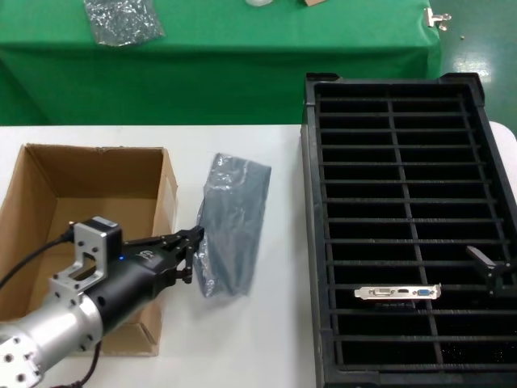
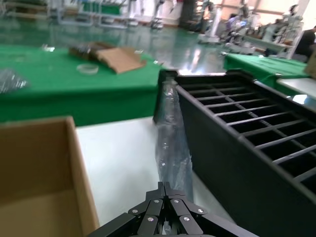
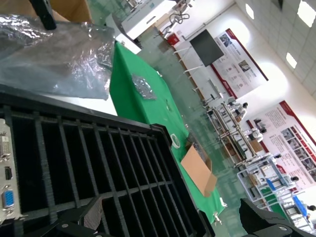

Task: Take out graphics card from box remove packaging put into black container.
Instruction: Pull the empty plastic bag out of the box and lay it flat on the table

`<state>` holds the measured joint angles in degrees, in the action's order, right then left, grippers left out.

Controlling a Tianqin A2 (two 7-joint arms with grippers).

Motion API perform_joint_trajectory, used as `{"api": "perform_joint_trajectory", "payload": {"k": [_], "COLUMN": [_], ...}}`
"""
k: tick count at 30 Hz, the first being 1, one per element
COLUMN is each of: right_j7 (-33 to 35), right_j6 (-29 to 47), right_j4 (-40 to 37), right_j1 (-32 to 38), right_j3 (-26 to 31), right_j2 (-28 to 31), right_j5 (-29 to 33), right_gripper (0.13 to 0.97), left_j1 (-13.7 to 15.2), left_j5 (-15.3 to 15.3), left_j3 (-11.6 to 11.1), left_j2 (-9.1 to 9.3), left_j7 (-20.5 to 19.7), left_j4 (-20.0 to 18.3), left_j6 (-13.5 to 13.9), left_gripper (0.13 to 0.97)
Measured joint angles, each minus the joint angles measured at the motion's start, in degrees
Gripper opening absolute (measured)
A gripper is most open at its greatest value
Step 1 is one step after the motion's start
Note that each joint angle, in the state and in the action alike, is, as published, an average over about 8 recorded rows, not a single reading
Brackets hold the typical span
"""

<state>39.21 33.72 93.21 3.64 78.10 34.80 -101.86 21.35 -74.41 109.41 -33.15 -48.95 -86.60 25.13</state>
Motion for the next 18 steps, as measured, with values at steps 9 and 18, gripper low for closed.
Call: {"api": "perform_joint_trajectory", "payload": {"k": [9, 18], "right_j7": [-0.96, -1.61], "right_j6": [-0.63, -1.00], "right_j4": [0.57, 0.86], "right_j1": [-0.58, -1.24], "right_j3": [0.42, 0.12], "right_j2": [0.50, 0.95], "right_j5": [1.48, 2.22], "right_gripper": [0.966, 0.966], "left_j1": [1.47, 2.49], "left_j5": [7.22, 9.95], "left_j3": [-4.06, -7.20], "left_j2": [7.52, 11.12], "left_j7": [-1.96, 0.82], "left_j4": [5.27, 7.66], "left_j6": [3.84, 6.34], "left_gripper": [0.139, 0.139]}}
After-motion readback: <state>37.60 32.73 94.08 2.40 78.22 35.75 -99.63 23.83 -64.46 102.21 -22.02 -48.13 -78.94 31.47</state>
